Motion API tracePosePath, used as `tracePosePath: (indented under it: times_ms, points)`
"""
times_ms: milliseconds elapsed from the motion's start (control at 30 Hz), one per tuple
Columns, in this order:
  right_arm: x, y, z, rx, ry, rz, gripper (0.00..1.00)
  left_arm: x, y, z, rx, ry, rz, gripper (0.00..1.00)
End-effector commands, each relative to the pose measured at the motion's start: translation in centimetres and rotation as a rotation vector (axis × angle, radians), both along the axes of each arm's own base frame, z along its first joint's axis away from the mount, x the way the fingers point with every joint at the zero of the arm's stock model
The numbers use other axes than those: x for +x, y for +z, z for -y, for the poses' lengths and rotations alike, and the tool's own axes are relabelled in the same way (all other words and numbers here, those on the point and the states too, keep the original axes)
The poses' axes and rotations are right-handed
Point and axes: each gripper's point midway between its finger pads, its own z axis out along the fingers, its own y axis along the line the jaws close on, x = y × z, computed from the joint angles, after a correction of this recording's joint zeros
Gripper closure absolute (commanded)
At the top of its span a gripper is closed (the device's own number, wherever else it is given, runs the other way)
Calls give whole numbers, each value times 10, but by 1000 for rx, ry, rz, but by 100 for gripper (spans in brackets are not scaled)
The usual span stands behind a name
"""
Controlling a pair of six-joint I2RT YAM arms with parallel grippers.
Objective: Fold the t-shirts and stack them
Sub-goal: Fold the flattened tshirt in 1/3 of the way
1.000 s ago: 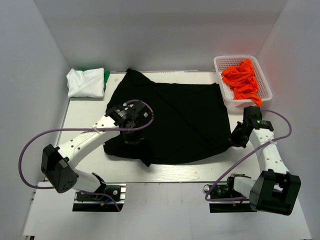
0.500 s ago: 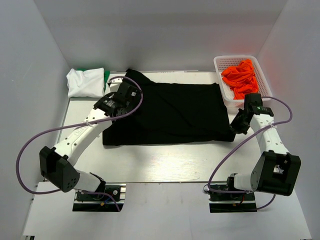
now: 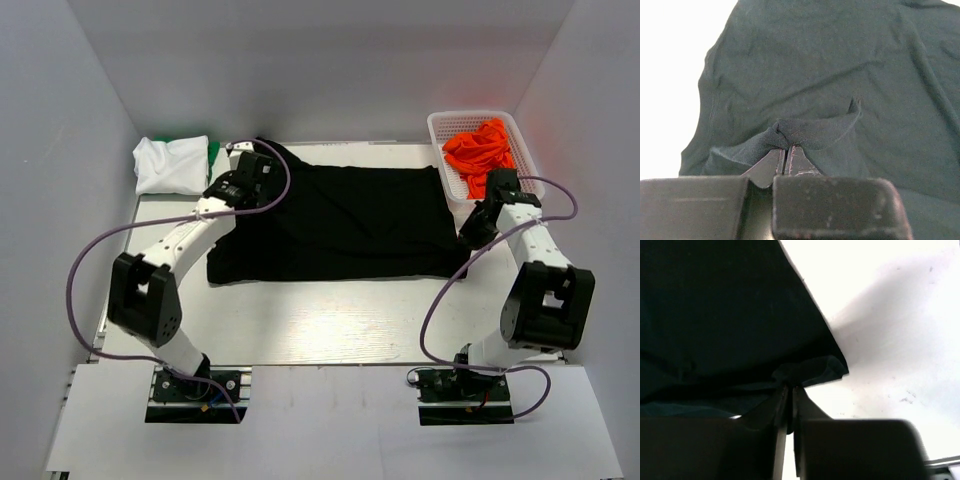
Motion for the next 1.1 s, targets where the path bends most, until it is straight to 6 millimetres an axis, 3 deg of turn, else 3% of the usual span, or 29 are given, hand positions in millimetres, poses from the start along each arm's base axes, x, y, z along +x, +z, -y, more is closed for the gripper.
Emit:
tracePosePath:
  times_ms: [0, 67, 100, 167, 233, 267, 300, 367, 400, 467, 500, 600, 633, 667, 700, 733, 767, 800, 867, 900, 967, 1067]
  points:
    - [32, 8, 6, -31, 26, 76, 82, 32, 18, -3, -2, -9, 72, 100]
    - [42, 8, 0, -19, 89, 110, 82, 45, 16, -5, 0, -2, 92, 100]
    - [61, 16, 0, -29, 116, 199, 75, 53, 4, -7, 11, -17, 74, 100]
    - [66, 17, -5, -29, 154, 243, 70, 74, 9, -1, -21, -35, 118, 97]
    - [79, 25, -6, -52, 180, 300, 54, 95, -2, 4, -22, -50, 102, 69]
    - [82, 33, -5, -66, 201, 313, 47, 98, -10, -2, -10, -38, 67, 45]
    - [81, 34, -7, -66, 210, 312, 43, 110, 2, -1, -31, -27, 78, 38]
    - [76, 39, -11, -69, 229, 317, 37, 104, -20, -7, 4, 6, -24, 25]
    - [73, 39, -11, -73, 238, 316, 37, 104, -17, -14, 5, 30, -30, 0]
    - [60, 48, -18, -68, 249, 340, 32, 99, -15, -18, -15, 48, -37, 0]
    - [53, 48, -21, -66, 256, 342, 30, 92, 3, -17, -37, 36, -9, 0]
    - [27, 37, -29, -40, 259, 301, 22, 62, -4, -22, -75, 25, -48, 0]
    - [17, 25, -29, -29, 236, 266, 16, 51, 15, -21, -114, 23, -13, 0]
    - [12, 26, -29, -24, 218, 268, 10, 39, 16, -20, -138, 19, -25, 0]
    - [-1, 8, -29, -18, 208, 220, 10, 19, -2, -23, -144, 28, -76, 0]
    - [-5, 3, -28, -8, 186, 206, 10, 7, -6, -24, -159, 30, -89, 0]
    - [-9, 1, -28, 4, 157, 201, 10, -8, 4, -27, -194, 55, -69, 0]
    - [-20, -11, -20, -26, 99, 154, 10, -33, -22, -33, -183, 76, -142, 0]
    - [-30, -20, -13, -37, 29, 109, 10, -61, -31, -46, -197, 165, -167, 0]
    - [-39, -31, -5, -70, -2, 70, 10, -86, -55, -54, -169, 195, -244, 0]
    - [-45, -40, 3, -78, -45, 51, 10, -110, -77, -75, -152, 290, -298, 0]
    - [-48, -55, 6, -36, -71, 17, 16, -121, -91, -90, -161, 344, -306, 0]
